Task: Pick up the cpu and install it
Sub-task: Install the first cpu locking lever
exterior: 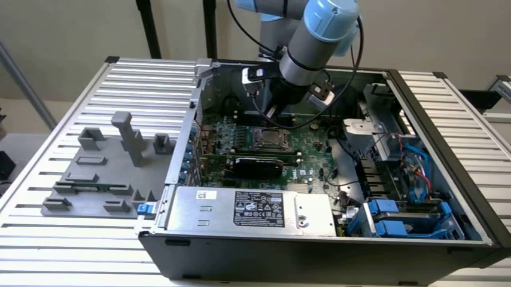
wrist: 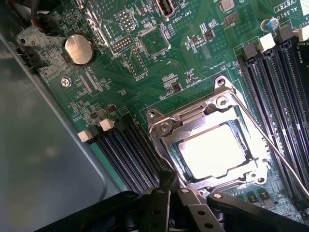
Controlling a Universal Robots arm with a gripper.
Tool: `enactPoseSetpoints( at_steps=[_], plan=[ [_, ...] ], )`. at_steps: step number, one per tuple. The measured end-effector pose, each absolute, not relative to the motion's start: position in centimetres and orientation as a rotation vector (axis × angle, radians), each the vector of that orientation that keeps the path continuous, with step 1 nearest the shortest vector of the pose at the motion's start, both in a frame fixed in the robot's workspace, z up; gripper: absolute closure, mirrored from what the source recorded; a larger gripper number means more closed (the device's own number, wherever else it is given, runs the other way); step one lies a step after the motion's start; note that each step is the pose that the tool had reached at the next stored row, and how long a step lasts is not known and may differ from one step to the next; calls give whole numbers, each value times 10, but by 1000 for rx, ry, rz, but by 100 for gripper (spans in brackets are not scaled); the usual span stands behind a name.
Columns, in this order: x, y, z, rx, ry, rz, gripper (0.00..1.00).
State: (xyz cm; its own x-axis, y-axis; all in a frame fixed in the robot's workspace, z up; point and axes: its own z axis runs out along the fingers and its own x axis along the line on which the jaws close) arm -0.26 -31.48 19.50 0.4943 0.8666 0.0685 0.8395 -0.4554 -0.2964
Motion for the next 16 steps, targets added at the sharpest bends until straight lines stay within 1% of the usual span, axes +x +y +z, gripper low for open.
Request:
enactPoseSetpoints(
  at_steps=[16],
  plan=[
    [6,-315,193,-2454,-1442,135,89]
  ],
)
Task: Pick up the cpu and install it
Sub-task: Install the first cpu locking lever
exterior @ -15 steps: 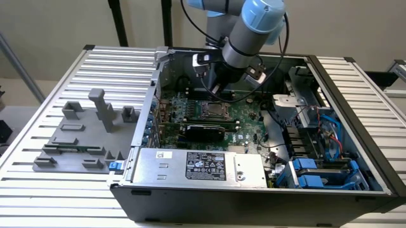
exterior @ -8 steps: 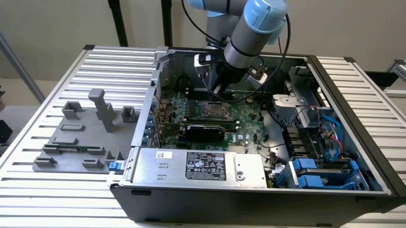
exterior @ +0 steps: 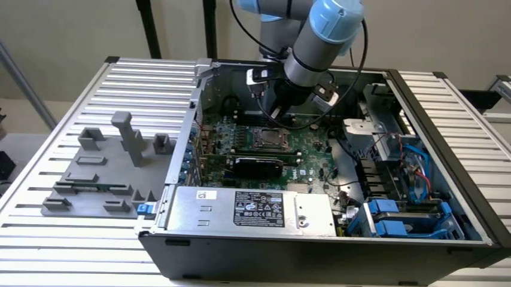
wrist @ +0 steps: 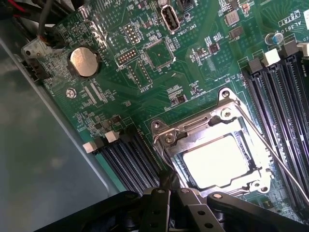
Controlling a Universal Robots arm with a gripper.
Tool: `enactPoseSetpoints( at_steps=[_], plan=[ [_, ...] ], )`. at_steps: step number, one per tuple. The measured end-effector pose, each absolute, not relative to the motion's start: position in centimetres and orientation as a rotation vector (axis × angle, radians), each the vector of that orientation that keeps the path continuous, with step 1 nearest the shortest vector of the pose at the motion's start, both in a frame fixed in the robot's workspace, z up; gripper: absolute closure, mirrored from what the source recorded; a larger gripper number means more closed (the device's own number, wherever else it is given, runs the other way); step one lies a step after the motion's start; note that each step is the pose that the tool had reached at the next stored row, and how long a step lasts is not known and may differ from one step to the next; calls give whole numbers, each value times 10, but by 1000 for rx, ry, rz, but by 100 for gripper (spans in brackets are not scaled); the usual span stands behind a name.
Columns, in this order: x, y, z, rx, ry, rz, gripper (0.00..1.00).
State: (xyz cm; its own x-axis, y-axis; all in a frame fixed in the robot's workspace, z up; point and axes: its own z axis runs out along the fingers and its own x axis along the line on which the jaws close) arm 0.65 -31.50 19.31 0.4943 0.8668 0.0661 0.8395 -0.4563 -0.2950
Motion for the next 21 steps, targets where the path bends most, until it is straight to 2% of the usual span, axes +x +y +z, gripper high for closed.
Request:
enactPoseSetpoints(
  at_steps=[21],
  plan=[
    [20,-322,193,-2443,-1438,125,89]
  ],
)
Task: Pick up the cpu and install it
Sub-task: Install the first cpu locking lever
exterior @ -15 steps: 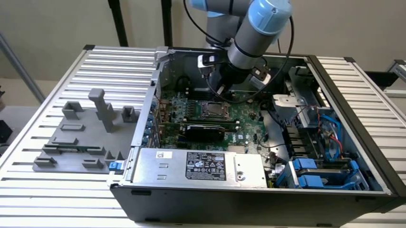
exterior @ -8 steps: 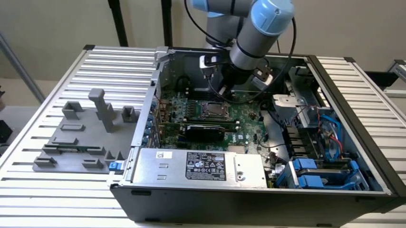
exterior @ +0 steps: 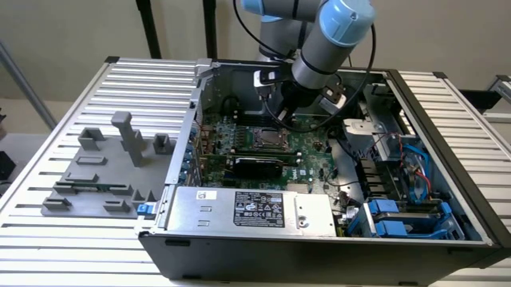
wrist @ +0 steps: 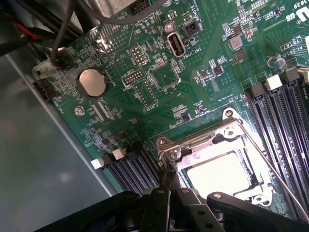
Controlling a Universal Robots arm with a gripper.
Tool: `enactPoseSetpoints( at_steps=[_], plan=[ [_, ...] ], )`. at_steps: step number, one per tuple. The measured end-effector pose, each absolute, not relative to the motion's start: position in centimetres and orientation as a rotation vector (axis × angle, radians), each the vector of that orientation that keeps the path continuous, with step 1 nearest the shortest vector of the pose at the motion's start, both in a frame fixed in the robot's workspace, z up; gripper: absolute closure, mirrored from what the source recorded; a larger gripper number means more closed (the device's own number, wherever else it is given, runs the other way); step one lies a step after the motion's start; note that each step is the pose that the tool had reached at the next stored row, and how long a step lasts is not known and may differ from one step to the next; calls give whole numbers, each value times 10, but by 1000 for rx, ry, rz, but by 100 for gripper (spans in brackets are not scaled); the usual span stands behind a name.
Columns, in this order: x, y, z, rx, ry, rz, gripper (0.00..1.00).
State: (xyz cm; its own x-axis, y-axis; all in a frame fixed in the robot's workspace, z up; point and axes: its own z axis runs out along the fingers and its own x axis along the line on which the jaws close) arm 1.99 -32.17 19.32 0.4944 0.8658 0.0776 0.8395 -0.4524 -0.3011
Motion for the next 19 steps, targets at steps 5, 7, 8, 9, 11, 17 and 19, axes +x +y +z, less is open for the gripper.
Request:
enactPoseSetpoints(
  at_steps=[5,7,8,9,11,17,19],
  plan=[
    [20,-322,193,-2428,-1433,111,89],
    [20,-322,193,-2423,-1431,106,89],
    [20,-322,193,-2420,-1430,103,89],
    [20,-322,193,-2418,-1429,101,89],
    [20,-322,194,-2417,-1429,100,89],
    [20,-323,199,-2417,-1429,100,89],
    [20,-323,199,-2417,-1429,100,89]
  ],
)
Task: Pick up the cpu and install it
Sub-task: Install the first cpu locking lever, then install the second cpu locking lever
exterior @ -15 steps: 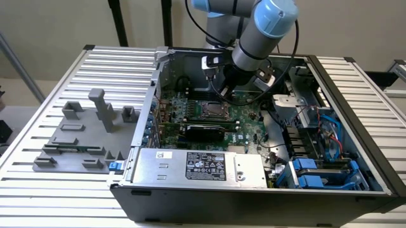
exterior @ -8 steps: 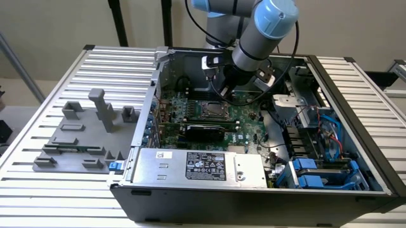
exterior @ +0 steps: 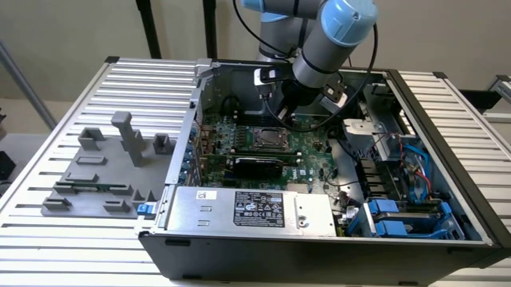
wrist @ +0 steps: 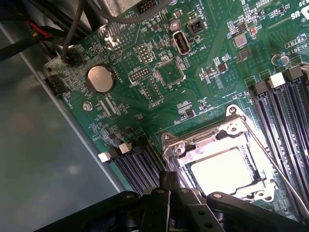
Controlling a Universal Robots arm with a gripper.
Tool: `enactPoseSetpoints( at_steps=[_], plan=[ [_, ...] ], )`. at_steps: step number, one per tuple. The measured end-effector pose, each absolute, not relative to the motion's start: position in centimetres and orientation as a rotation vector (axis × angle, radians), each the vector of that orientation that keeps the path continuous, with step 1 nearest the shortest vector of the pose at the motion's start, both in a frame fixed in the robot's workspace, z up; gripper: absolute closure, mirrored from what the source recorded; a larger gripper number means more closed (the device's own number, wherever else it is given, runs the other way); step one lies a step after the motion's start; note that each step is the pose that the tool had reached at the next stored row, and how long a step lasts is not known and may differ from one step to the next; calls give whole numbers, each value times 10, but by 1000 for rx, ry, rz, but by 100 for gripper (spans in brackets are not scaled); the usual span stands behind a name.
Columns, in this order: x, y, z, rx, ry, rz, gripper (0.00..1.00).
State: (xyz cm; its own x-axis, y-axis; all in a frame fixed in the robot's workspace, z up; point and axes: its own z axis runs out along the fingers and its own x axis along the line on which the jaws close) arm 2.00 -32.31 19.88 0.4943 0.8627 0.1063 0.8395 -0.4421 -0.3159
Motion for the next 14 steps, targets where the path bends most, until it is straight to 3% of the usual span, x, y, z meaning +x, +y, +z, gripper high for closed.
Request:
enactPoseSetpoints(
  at_steps=[14],
  plan=[
    [20,-325,199,-2416,-1429,100,89]
  ],
)
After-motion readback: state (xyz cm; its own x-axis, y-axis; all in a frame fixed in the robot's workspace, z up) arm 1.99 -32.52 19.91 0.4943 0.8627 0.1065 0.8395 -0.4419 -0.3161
